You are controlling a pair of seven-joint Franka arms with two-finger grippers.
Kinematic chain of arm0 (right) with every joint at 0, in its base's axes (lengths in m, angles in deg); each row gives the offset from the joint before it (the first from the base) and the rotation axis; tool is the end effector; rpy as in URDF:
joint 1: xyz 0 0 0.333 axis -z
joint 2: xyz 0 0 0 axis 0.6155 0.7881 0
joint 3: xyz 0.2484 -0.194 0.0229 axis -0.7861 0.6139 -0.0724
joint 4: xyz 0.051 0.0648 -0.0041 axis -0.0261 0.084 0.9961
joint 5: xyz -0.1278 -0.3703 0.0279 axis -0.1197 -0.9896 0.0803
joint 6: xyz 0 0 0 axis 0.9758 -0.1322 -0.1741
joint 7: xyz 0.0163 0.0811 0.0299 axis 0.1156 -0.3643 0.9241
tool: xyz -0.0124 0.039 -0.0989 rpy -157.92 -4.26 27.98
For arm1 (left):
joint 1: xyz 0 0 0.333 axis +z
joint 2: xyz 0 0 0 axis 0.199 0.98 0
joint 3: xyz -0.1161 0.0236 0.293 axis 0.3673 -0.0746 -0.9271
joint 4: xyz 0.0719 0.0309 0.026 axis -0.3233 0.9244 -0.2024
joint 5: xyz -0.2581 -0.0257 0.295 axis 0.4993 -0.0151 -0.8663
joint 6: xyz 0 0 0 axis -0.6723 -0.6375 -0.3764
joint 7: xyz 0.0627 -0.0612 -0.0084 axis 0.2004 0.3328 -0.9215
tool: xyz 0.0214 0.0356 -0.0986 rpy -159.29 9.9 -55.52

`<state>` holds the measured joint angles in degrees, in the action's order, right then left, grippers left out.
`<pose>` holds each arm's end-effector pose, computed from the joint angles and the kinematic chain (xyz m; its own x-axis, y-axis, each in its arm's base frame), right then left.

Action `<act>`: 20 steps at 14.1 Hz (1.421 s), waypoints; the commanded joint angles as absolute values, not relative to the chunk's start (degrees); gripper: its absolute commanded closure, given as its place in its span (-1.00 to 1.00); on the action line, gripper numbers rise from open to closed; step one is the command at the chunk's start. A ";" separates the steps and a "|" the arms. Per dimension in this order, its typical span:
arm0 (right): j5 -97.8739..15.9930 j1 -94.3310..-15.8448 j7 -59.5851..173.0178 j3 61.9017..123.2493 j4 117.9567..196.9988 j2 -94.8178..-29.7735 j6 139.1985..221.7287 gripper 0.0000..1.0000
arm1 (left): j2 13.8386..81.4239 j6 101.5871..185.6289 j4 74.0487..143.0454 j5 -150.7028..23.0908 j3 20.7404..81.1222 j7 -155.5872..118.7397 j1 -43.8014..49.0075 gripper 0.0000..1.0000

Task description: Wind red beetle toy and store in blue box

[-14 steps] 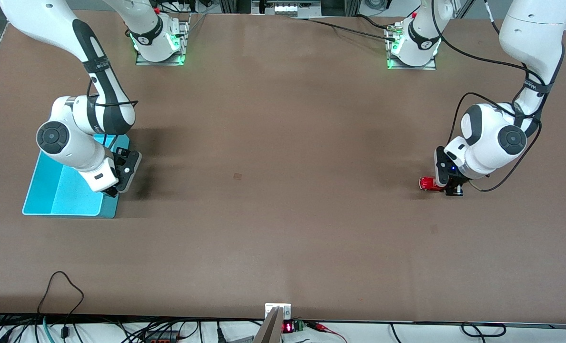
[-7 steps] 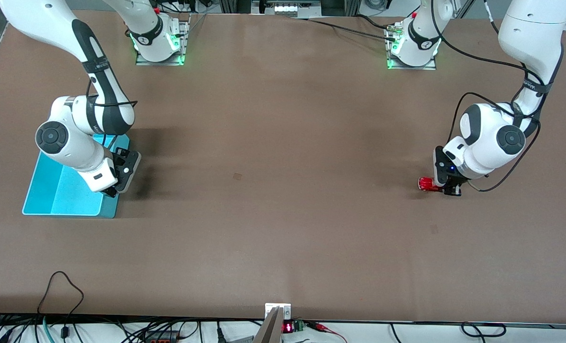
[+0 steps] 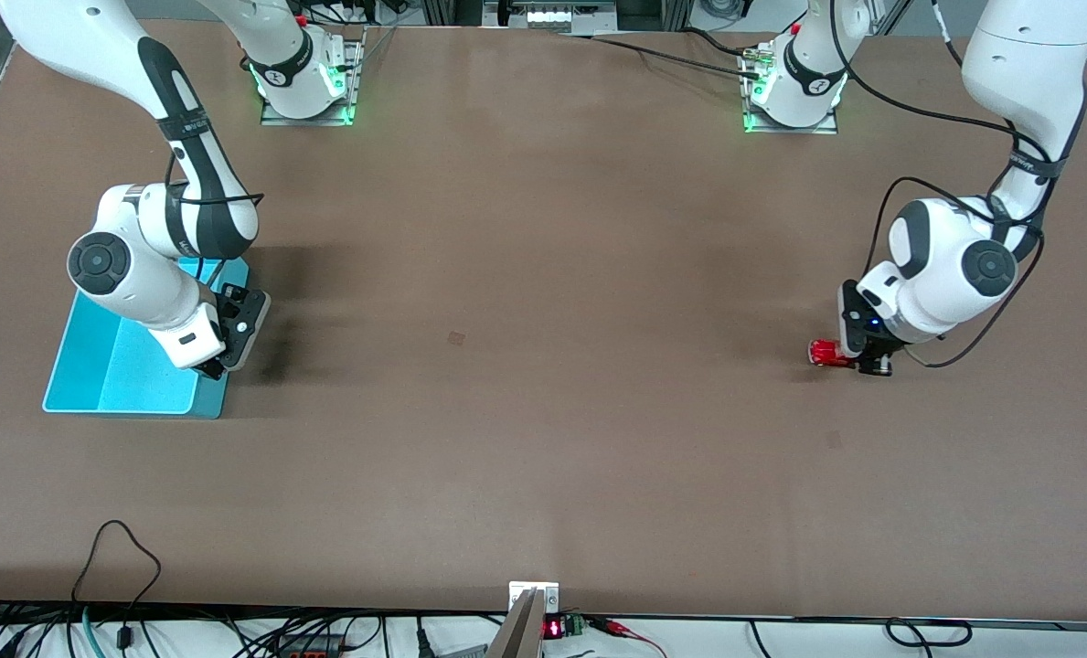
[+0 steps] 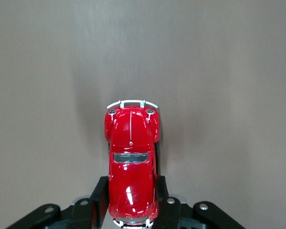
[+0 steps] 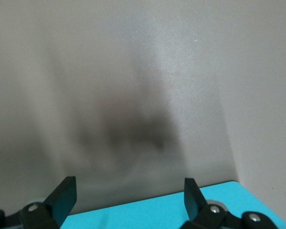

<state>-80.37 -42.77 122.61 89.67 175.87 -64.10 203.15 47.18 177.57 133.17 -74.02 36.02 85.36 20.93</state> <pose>0.5942 0.0236 0.2527 0.2551 0.9658 -0.0476 0.9668 -0.2554 0.0000 0.5637 0.0597 0.1916 -0.0339 -0.9994 0.0101 -0.9990 0.0336 -0.0293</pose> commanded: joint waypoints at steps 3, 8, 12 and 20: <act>-79.81 -42.38 124.11 89.50 176.76 -64.84 203.97 -1.00 | 49.86 177.35 131.01 -73.76 35.77 89.18 26.50 0.58; -79.81 -42.38 124.11 89.50 176.76 -64.75 203.97 -1.00 | 49.71 173.43 128.20 -73.76 36.56 91.65 28.27 -1.00; -79.72 -42.38 124.11 89.50 176.49 -64.49 204.32 -1.00 | 48.73 158.40 119.95 -73.77 37.18 91.91 25.99 -1.00; -79.46 -42.47 123.49 89.50 175.44 -63.88 204.15 -1.00 | 48.29 152.30 114.65 -73.76 38.58 91.47 25.19 -1.00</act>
<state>-80.37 -42.74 122.63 89.67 175.81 -63.97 203.95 48.45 153.61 115.24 -74.02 38.47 90.55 25.30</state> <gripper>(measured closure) 0.000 0.000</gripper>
